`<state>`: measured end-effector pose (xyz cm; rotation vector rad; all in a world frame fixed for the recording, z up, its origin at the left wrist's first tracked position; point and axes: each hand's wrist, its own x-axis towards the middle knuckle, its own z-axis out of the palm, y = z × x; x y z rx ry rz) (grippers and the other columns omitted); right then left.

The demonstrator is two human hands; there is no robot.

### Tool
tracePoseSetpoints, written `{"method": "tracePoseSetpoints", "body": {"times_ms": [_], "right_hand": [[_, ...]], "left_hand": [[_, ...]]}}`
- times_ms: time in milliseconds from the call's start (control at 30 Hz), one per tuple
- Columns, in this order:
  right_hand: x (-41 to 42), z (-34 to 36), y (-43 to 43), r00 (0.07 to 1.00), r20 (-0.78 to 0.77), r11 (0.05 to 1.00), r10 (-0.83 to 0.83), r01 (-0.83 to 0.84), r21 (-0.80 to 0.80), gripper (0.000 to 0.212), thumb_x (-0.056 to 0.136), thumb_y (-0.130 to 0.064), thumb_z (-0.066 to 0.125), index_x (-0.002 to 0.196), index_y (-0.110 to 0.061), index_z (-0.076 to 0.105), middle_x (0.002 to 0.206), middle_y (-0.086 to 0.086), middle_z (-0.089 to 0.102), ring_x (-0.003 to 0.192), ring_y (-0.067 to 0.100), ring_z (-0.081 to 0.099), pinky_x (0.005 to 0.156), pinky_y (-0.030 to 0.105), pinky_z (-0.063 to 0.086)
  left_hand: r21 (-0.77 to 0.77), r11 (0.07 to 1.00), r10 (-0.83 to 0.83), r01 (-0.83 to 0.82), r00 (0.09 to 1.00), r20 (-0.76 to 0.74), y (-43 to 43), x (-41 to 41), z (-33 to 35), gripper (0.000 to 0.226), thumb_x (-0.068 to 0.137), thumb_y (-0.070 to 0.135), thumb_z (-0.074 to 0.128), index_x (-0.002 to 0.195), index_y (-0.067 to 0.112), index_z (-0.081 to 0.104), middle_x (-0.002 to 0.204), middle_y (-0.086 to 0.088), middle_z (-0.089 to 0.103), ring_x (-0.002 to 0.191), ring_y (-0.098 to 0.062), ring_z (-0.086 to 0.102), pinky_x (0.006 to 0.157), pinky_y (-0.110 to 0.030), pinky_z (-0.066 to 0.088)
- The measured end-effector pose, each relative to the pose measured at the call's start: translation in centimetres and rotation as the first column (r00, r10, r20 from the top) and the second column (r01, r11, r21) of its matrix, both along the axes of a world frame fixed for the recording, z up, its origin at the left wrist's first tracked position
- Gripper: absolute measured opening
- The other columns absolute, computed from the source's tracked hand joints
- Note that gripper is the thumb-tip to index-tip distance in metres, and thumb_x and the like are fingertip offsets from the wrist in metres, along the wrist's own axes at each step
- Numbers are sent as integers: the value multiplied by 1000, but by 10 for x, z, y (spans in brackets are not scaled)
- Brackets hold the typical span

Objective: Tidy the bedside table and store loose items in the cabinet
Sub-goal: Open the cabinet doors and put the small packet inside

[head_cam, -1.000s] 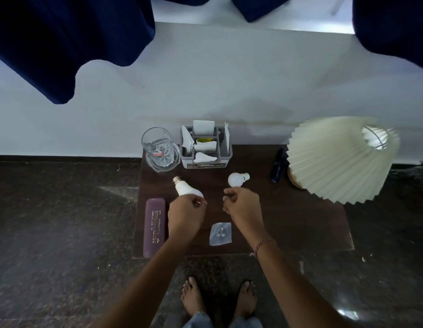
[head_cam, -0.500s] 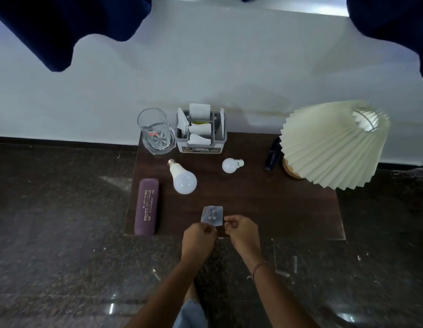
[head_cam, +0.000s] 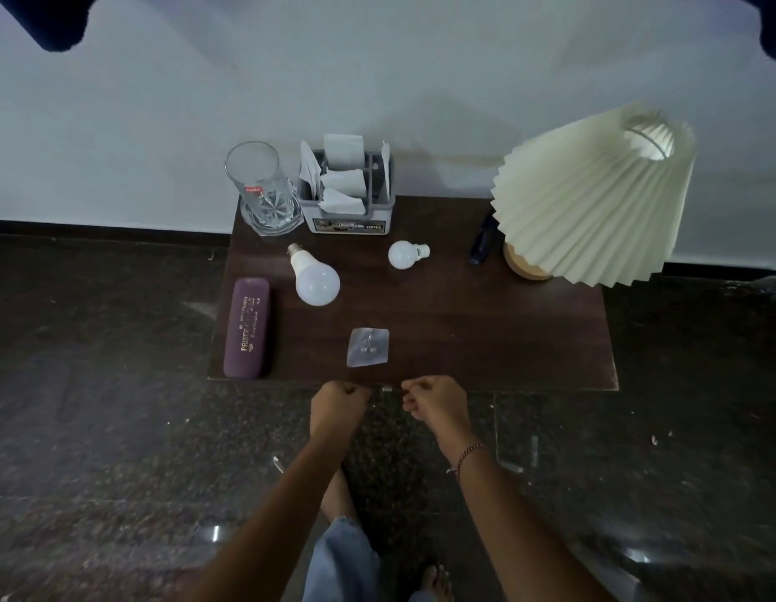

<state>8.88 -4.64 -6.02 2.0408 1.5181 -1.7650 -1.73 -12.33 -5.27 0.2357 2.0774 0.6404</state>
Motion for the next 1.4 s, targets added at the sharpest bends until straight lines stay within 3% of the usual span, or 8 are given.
{"method": "tracePoseSetpoints", "body": {"times_ms": [367,533,667,767,967,1100,1233,1400], "right_hand": [[18,-47,-12,986,94,990,137,-133,-48,21,94,-17,45,92,-13,66,62,1,53,52,13,45,42,25,30],[18,-63,-13,996,63,992,-66,59,116,19,88,-15,53,96,-14,70,120,9,53,106,26,54,90,34,48],[23,-68,-15,981,-77,984,-176,177,5,23,89,-10,51,75,-21,65,105,10,57,104,28,51,91,38,43],[27,-74,-16,947,-181,962,-266,248,-116,31,90,0,46,71,-21,60,86,6,61,83,19,59,89,37,52],[48,-70,-26,979,-119,977,-167,148,-151,21,91,-29,53,102,-13,62,103,10,62,76,16,57,62,26,48],[68,-71,-48,998,-49,999,-25,23,-40,17,87,-48,51,78,-34,55,122,5,54,93,24,57,92,46,48],[86,-59,-61,998,-42,998,-47,45,-37,42,82,-69,42,72,-30,56,107,2,59,93,23,56,92,47,46],[95,-56,-72,965,208,986,157,-165,24,83,70,-86,27,85,-15,67,85,7,65,84,26,60,75,39,50]], "left_hand": [[19,999,29,-36,961,275,10,33,-51,26,87,13,58,107,1,68,114,-13,66,104,-26,59,95,-40,47],[6,990,127,-142,907,402,13,39,-59,33,81,9,61,114,6,65,116,-4,61,110,-21,53,84,-33,42],[5,984,155,-178,865,477,11,41,-65,24,87,13,55,111,10,62,112,-5,63,101,-16,58,74,-29,48],[34,996,71,-88,933,353,1,41,-76,35,91,27,52,123,13,55,113,-7,61,86,-16,59,69,-28,49],[36,986,-166,165,986,21,-29,55,-87,47,91,40,43,130,15,49,136,-14,51,124,-34,47,102,-44,39],[58,997,-60,54,993,105,-50,62,-86,54,89,54,35,124,18,56,132,-12,53,117,-32,49,94,-41,37],[20,999,-41,40,996,81,-68,68,-81,90,72,85,26,129,22,54,133,-7,55,120,-29,52,99,-43,39],[-184,977,-141,109,975,-170,-91,81,-84,67,82,71,34,97,13,65,104,-13,65,94,-33,59,79,-38,47]]}}
